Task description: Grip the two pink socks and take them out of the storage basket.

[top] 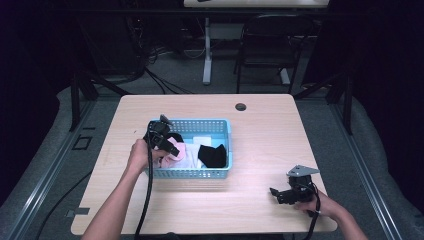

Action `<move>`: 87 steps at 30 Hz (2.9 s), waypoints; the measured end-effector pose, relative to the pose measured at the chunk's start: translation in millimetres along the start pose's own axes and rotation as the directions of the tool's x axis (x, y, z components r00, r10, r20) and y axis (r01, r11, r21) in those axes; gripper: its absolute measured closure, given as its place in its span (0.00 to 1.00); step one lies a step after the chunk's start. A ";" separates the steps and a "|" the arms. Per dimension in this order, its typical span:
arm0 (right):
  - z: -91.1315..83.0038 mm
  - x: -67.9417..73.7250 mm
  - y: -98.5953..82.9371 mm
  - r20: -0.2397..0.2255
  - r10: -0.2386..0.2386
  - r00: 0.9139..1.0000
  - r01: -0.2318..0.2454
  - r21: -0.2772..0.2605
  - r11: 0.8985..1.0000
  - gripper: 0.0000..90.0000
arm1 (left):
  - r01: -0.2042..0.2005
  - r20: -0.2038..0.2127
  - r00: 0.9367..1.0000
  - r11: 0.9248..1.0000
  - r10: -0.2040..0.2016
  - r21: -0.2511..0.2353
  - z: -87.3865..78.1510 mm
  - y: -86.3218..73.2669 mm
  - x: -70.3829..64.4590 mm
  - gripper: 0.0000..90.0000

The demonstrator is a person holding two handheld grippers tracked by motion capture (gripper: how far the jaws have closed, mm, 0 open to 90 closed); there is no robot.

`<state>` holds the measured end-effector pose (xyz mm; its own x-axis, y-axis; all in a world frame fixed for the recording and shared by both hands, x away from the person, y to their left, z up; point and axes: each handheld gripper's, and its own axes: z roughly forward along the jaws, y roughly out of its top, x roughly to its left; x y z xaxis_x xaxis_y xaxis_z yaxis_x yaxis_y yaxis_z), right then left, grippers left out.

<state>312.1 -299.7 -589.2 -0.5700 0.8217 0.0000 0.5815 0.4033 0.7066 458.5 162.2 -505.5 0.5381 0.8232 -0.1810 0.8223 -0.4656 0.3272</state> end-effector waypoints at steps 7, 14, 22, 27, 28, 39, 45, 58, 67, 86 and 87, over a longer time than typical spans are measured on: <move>0.0 0.0 0.0 0.000 0.000 1.000 0.000 0.000 1.000 0.00 | -0.001 -0.033 0.999 0.999 0.003 0.046 11.6 2.5 -1.9 0.51; 0.0 0.0 0.0 0.000 0.000 1.000 0.000 0.000 1.000 0.00 | -0.008 -0.062 0.998 0.999 0.011 0.049 11.9 2.7 -1.4 0.66; 0.0 0.0 0.0 0.000 0.000 1.000 0.000 0.000 1.000 0.00 | -0.023 -0.049 0.998 0.999 0.024 0.035 6.9 1.1 -2.3 0.90; 0.0 0.0 0.0 0.000 0.000 1.000 0.000 0.000 1.000 0.00 | -0.057 -0.051 0.997 0.998 0.056 -0.023 -11.2 -0.4 -5.3 0.92; 0.1 0.1 0.0 0.000 0.001 1.000 -0.001 -0.001 1.000 0.00 | -0.059 -0.050 0.997 0.997 0.057 -0.040 -16.1 -0.6 -6.0 0.92; 0.1 0.0 0.0 0.000 -0.001 1.000 0.001 -0.001 1.000 0.00 | -0.119 -0.071 0.991 0.981 0.110 -0.152 -71.2 2.8 -17.5 0.93; 0.1 0.0 0.0 -0.001 0.000 1.000 0.000 -0.001 1.000 0.00 | -0.129 -0.079 0.990 0.977 0.117 -0.172 -86.6 1.6 -17.9 0.93; 0.0 -0.2 0.1 -0.003 -0.002 1.000 0.002 0.001 1.000 0.00 | -0.110 -0.096 0.991 0.973 0.092 -0.205 -117.6 -8.9 -6.0 0.93; 0.0 -0.2 0.1 -0.003 -0.002 1.000 0.002 0.001 1.000 0.00 | -0.086 -0.119 0.991 0.968 0.059 -0.236 -141.4 -23.0 7.1 0.93; 0.0 -0.1 0.1 -0.003 -0.001 1.000 0.001 0.001 1.000 0.00 | 0.014 -0.152 0.987 0.962 -0.057 -0.273 -166.6 -59.9 49.4 0.92; 0.1 -0.2 0.1 -0.003 -0.002 1.000 0.002 0.001 1.000 0.00 | 0.025 -0.163 0.984 0.963 -0.071 -0.268 -167.1 -64.7 53.7 0.92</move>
<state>312.3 -299.8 -589.2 -0.5727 0.8198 0.0007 0.5808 0.4052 0.7060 403.3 290.8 -381.4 0.4414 0.8959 -0.0504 0.7559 -0.3410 0.5588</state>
